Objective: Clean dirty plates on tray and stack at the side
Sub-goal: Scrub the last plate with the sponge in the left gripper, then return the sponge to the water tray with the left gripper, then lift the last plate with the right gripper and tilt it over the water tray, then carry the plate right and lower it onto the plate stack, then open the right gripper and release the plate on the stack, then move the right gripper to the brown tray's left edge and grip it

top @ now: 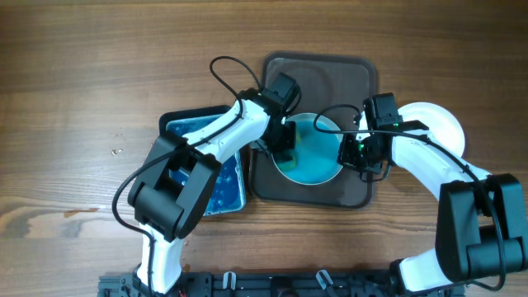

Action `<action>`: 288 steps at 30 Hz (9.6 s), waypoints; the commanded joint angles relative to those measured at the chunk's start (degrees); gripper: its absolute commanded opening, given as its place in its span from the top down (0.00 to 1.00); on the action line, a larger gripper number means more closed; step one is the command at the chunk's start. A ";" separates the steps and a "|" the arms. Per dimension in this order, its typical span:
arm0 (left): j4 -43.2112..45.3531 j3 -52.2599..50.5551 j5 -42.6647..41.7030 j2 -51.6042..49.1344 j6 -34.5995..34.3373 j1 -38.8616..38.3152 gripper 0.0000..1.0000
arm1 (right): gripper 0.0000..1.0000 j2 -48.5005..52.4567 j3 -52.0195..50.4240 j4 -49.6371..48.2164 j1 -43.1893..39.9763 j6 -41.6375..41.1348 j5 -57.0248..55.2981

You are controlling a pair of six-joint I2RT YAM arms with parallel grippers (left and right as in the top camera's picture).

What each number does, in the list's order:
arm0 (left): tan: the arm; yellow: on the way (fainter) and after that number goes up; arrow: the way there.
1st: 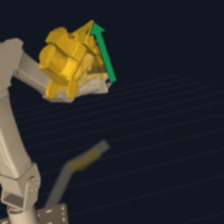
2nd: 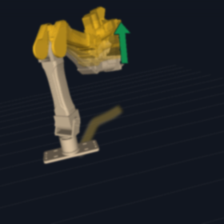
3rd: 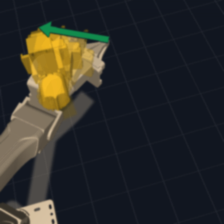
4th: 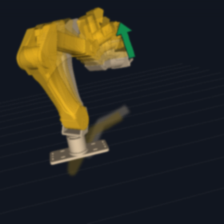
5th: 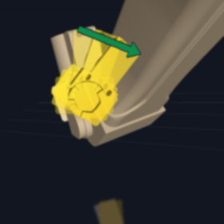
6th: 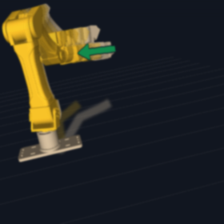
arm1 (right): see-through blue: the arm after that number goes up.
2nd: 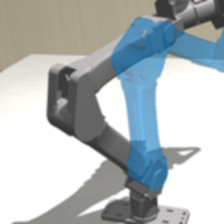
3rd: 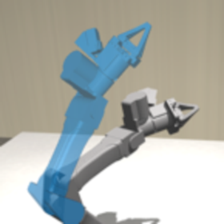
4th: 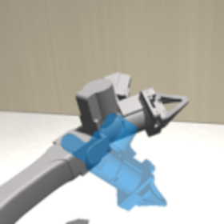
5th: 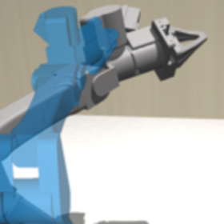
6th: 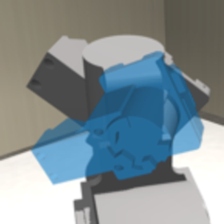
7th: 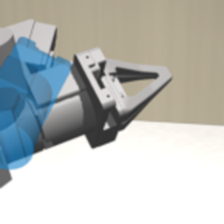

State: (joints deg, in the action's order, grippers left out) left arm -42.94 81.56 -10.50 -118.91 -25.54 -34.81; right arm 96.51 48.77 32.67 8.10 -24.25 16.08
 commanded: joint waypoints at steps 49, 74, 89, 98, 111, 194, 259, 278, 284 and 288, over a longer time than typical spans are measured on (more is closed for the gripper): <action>0.20 -1.62 6.16 -6.36 -4.26 1.05 0.96 | 0.96 1.53 -2.03 0.92 -0.24 1.73 -5.77; -20.46 -5.07 9.55 23.47 -3.41 13.68 0.96 | 0.96 1.53 -2.03 -0.92 -0.24 3.65 -5.84; -6.27 -23.93 9.73 23.30 -5.29 18.86 0.76 | 0.96 -3.37 -1.05 1.09 -0.24 4.59 -0.11; -10.43 -20.35 1.97 26.34 -4.68 25.00 0.35 | 0.96 -16.65 9.66 19.30 -0.04 6.40 -6.75; -19.61 -13.18 0.28 45.68 -4.70 41.59 0.00 | 0.96 -13.90 22.43 18.36 22.64 2.32 -18.16; -20.57 -13.18 0.28 51.30 -4.70 44.30 0.00 | 0.96 -6.19 22.43 -19.80 68.54 32.22 -90.68; -20.57 -13.18 0.28 51.30 -4.70 44.30 0.00 | 0.61 -6.91 16.85 21.40 -40.11 4.81 -5.90; -20.57 -13.18 0.28 51.30 -4.72 44.30 0.00 | 0.72 -27.69 14.45 16.52 15.93 14.43 2.29; -20.57 -13.18 0.28 51.30 -4.70 44.30 0.00 | 0.73 -15.56 12.07 6.86 27.80 9.73 0.81; -20.57 -13.18 0.28 51.30 -4.70 44.30 0.00 | 0.77 -5.68 12.07 -3.63 32.06 3.39 -0.50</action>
State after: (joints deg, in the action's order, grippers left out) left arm -63.48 67.68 -9.54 -68.03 -30.30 9.13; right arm 84.14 61.56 34.57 37.26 -15.14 18.28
